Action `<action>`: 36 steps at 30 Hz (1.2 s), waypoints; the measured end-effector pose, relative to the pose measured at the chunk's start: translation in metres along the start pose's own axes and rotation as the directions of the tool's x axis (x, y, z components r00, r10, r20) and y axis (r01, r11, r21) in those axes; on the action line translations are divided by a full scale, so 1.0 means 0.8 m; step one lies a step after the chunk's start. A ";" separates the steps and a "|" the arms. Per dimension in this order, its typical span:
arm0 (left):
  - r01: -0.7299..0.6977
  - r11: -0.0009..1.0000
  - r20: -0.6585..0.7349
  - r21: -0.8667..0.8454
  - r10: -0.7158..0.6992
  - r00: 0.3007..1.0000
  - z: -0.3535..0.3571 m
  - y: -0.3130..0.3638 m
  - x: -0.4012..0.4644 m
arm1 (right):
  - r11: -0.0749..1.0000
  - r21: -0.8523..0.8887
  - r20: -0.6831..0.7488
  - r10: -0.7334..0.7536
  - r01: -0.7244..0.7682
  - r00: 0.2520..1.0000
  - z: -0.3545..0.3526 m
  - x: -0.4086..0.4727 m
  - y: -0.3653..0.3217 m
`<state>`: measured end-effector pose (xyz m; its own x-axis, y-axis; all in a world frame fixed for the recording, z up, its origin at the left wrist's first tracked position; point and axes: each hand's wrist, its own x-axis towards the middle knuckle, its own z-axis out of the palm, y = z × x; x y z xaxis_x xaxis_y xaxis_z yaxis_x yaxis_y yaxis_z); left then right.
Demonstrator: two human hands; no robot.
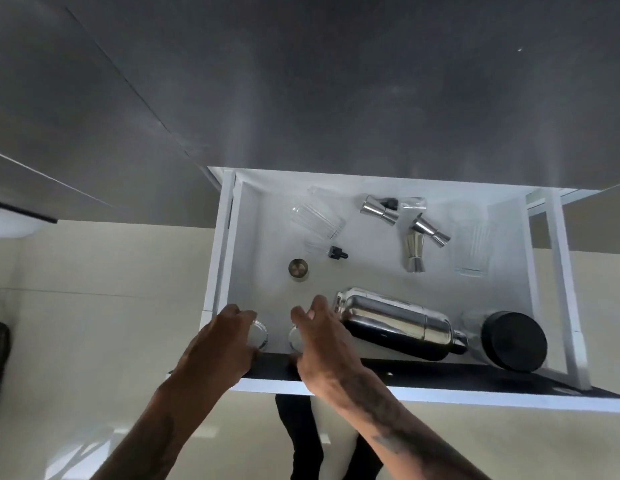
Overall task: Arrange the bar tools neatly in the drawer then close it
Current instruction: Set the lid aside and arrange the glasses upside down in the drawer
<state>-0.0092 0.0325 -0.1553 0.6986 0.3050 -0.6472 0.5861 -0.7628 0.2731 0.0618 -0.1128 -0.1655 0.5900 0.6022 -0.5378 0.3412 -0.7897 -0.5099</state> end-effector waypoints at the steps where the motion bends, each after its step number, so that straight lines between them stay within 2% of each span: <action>1: -0.026 1.000 -0.029 0.012 0.026 0.999 -0.008 0.006 0.003 | 1.000 0.003 0.016 0.000 0.000 1.000 0.001 0.001 0.001; 4: -0.156 0.987 -0.220 0.028 0.158 0.963 -0.042 0.043 0.027 | 0.999 0.033 0.020 0.002 -0.002 1.000 0.001 -0.002 0.008; 5: -0.199 0.980 -0.276 0.030 0.199 0.940 -0.052 0.060 0.042 | 0.998 0.062 -0.026 0.006 -0.005 1.000 -0.006 -0.004 0.015; 7: -0.263 0.961 -0.330 0.080 0.275 0.903 -0.068 0.095 0.082 | 0.995 0.094 -0.218 0.038 -0.017 0.975 -0.033 -0.005 0.043; 9: -0.318 0.923 -0.308 0.217 0.373 0.875 -0.075 0.123 0.124 | 0.986 0.133 -0.473 0.149 -0.097 0.868 -0.075 0.001 0.097; 10: -0.355 0.876 -0.260 0.328 0.445 0.857 -0.076 0.134 0.142 | 0.971 0.170 -0.572 0.235 -0.167 0.786 -0.096 0.006 0.130; 11: -0.395 0.795 -0.180 0.460 0.519 0.836 -0.074 0.144 0.159 | 0.940 0.217 -0.611 0.342 -0.264 0.714 -0.115 0.012 0.162; 13: -0.429 0.603 -0.010 0.673 0.587 0.810 -0.065 0.159 0.183 | 0.839 0.275 -0.560 0.536 -0.469 0.631 -0.143 0.028 0.218; 14: -0.417 0.546 0.036 0.727 0.575 0.817 -0.061 0.164 0.192 | 0.800 0.275 -0.519 0.590 -0.533 0.618 -0.150 0.037 0.236; 18: -0.315 0.528 0.069 0.789 0.434 0.898 -0.048 0.174 0.209 | 0.770 0.305 -0.386 0.638 -0.561 0.666 -0.153 0.055 0.273; 21: -0.299 0.483 0.056 0.823 0.455 0.889 -0.037 0.166 0.219 | 0.755 0.381 -0.379 0.654 -0.534 0.654 -0.143 0.054 0.290; 23: -0.306 0.503 0.033 0.808 0.480 0.876 -0.037 0.157 0.220 | 0.759 0.402 -0.382 0.648 -0.513 0.659 -0.140 0.053 0.292; 25: -0.321 0.576 -0.025 0.752 0.511 0.859 -0.045 0.149 0.216 | 0.776 0.405 -0.420 0.627 -0.483 0.656 -0.145 0.049 0.284; 29: -0.443 0.778 -0.255 0.445 0.584 0.771 -0.072 0.130 0.174 | 0.857 0.393 -0.596 0.514 -0.334 0.617 -0.166 0.013 0.248; 31: -0.477 0.837 -0.407 0.269 0.548 0.731 -0.084 0.117 0.130 | 0.886 0.381 -0.643 0.460 -0.266 0.612 -0.171 -0.018 0.218; 32: -0.475 0.862 -0.499 0.177 0.495 0.711 -0.088 0.109 0.105 | 0.901 0.369 -0.645 0.426 -0.230 0.635 -0.172 -0.034 0.199; 34: -0.440 0.898 -0.653 0.008 0.338 0.678 -0.093 0.088 0.058 | 0.943 0.312 -0.603 0.293 -0.119 0.742 -0.170 -0.060 0.161; 36: -0.375 0.923 -0.703 -0.089 0.209 0.679 -0.093 0.061 0.017 | 0.969 0.247 -0.489 0.115 0.011 0.865 -0.159 -0.070 0.127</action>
<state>0.0591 0.0417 -0.0980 0.8857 0.4490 0.1179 0.3150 -0.7678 0.5579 0.1564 -0.2413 -0.1019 0.9072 0.3725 -0.1957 0.1561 -0.7297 -0.6657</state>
